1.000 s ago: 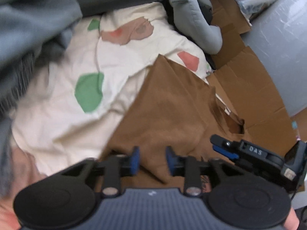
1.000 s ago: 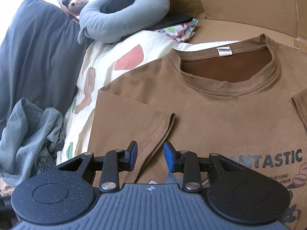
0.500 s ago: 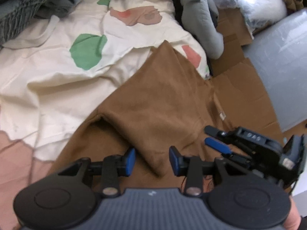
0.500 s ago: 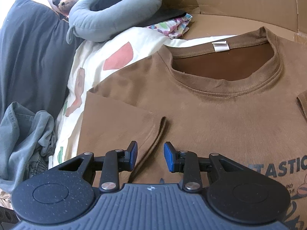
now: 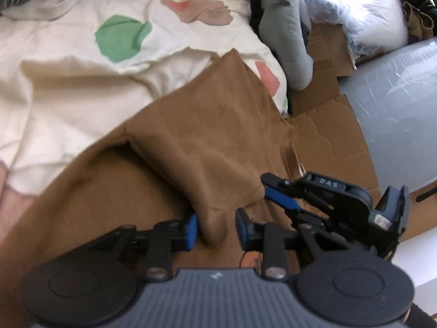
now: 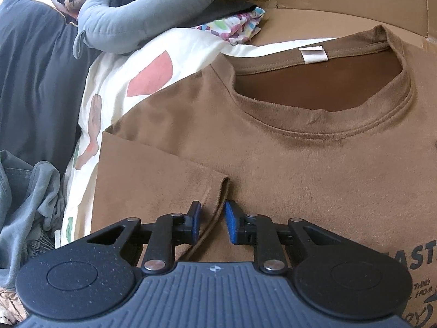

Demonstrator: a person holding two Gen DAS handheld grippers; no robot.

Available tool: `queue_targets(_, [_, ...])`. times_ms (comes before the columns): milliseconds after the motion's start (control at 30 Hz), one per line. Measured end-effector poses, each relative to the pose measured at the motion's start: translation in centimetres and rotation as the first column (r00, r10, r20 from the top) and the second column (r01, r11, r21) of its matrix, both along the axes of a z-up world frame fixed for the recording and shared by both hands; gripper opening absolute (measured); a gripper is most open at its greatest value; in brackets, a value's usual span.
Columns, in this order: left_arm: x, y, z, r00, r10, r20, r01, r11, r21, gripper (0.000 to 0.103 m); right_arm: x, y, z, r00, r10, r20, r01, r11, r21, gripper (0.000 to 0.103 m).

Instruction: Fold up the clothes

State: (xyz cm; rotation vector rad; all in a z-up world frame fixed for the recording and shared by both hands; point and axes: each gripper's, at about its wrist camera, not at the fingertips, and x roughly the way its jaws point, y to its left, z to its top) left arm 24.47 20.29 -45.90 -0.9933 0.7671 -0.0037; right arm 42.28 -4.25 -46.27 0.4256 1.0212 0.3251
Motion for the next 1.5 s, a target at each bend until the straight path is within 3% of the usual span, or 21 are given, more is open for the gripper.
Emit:
queue_targets(133, [-0.5,0.6,0.0,0.999,0.035,-0.022,-0.036,0.999,-0.039,0.005,0.1,-0.1,0.1,1.000,-0.014,0.007,0.014,0.999,-0.052,0.007])
queue_targets(300, [-0.6,1.1,0.4,0.998,0.032,-0.046,-0.038,0.990,-0.138,0.005,0.7,0.0,0.0,1.000,-0.011,0.010,0.011,0.997,-0.072,0.006])
queue_targets(467, [-0.1,1.2,-0.3,0.996,0.018,-0.091,-0.029,0.991,-0.130,0.005,1.1,0.2,0.0,1.000,-0.007,0.006,0.007,0.997,-0.081,0.006])
queue_targets(600, [-0.3,1.9,-0.4,0.995,0.047,-0.093,-0.058,0.992,-0.111,0.016,1.0,-0.5,0.5,0.999,-0.050,-0.001,0.050,0.998,-0.027,0.012])
queue_targets(667, [-0.3,2.0,-0.5,0.995,0.048,-0.091,-0.058,0.992,-0.109,0.016,0.9,-0.9,0.5,0.998,-0.063,0.008,0.063,0.998,-0.014,0.024])
queue_targets(800, [0.0,1.8,-0.6,0.995,0.036,-0.091,-0.045,0.993,-0.105,0.016,1.0,-0.7,0.2,0.999,-0.048,0.014,0.048,0.999,-0.001,0.025])
queue_targets(867, [0.2,1.5,-0.6,0.995,0.032,-0.098,-0.042,0.994,-0.102,0.008,0.9,-0.2,0.2,0.999,-0.017,0.028,0.017,1.000,-0.017,0.024])
queue_targets(967, [0.5,1.5,-0.4,0.991,0.037,-0.125,-0.045,0.997,-0.060,0.006,1.1,0.9,0.2,0.998,0.045,0.046,-0.041,0.995,-0.089,0.022])
queue_targets(1033, [0.4,1.7,0.0,0.989,0.027,-0.144,-0.033,0.999,-0.041,0.008,1.2,1.1,0.5,0.997,0.060,0.052,-0.053,0.989,-0.138,0.012])
queue_targets(1133, [-0.3,2.5,1.2,0.986,0.029,-0.165,-0.027,1.000,0.014,0.017,1.3,1.3,1.0,0.995,0.081,0.059,-0.067,0.975,-0.210,0.011])
queue_targets(1200, [-1.1,3.2,2.1,0.984,0.043,-0.172,-0.036,0.998,0.045,0.018,1.4,1.4,1.3,0.994,0.095,0.063,-0.076,0.963,-0.258,0.011])
queue_targets(1367, [-2.6,4.9,4.6,0.984,0.091,-0.154,-0.071,0.989,0.131,0.018,0.1,0.9,2.5,0.993,0.075,0.094,-0.052,0.973,-0.227,0.010])
queue_targets(1500, [-1.5,5.1,6.4,0.992,0.068,-0.103,-0.050,0.983,0.175,0.014,-1.4,1.0,3.3,0.989,0.091,0.119,-0.071,0.984,-0.161,0.010])
